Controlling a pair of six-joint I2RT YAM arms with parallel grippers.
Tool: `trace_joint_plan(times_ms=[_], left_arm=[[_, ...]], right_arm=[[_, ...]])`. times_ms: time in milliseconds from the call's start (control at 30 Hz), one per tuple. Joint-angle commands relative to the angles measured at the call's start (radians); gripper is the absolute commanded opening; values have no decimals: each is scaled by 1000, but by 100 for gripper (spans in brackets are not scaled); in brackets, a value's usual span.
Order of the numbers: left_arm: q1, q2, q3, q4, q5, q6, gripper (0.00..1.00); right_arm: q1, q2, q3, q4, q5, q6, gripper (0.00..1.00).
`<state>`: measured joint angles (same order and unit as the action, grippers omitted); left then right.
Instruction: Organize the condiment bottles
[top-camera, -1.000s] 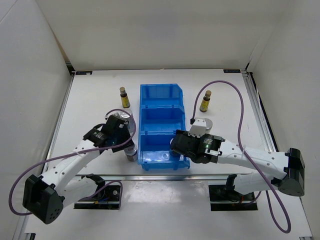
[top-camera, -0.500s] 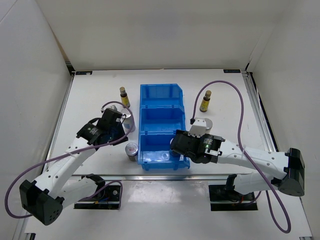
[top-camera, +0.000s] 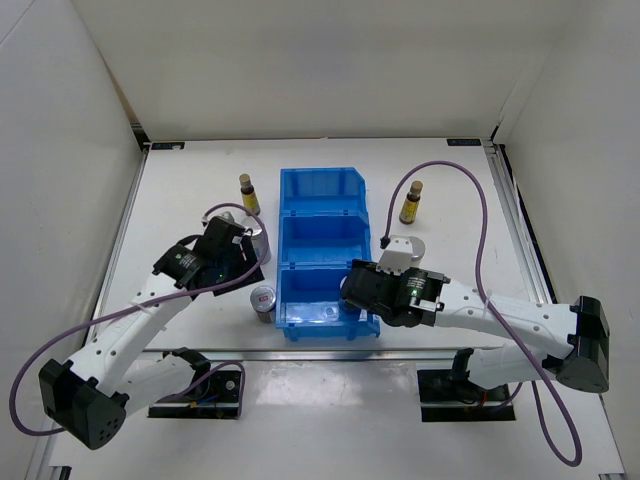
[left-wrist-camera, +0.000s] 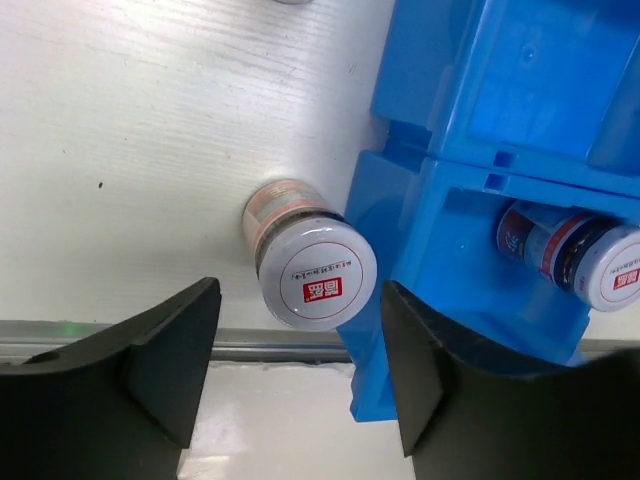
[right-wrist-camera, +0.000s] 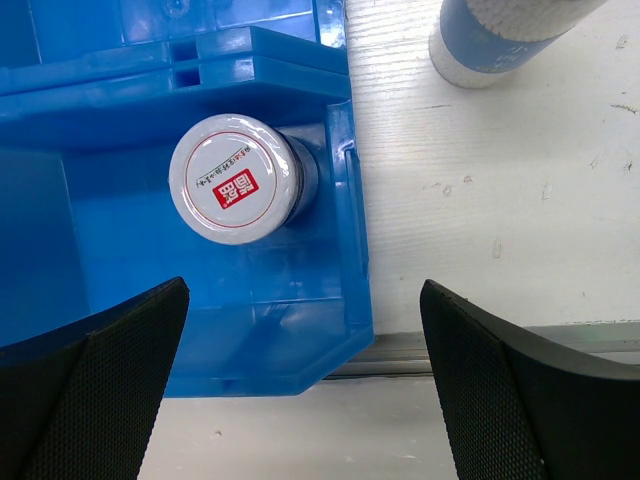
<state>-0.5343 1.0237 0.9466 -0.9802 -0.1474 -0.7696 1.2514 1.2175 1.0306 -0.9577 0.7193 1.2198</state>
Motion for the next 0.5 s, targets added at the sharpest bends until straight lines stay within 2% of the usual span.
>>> trace_joint_plan(times_ms=[0, 33, 133, 267, 467], left_arm=[[-4, -8, -12, -6, 2, -7, 78], [-4, -8, -12, 3, 14, -7, 87], [-4, 2, -23, 12, 23, -16, 100], [-4, 61, -32, 34, 45, -30, 100], [-4, 130, -23, 34, 54, -155, 100]], right_arm=[[5, -18, 20, 16, 28, 3, 100], [5, -18, 20, 16, 28, 3, 100], [5, -18, 20, 16, 28, 3, 100], [5, -18, 20, 16, 28, 3, 100], [5, -18, 20, 16, 28, 3, 100]])
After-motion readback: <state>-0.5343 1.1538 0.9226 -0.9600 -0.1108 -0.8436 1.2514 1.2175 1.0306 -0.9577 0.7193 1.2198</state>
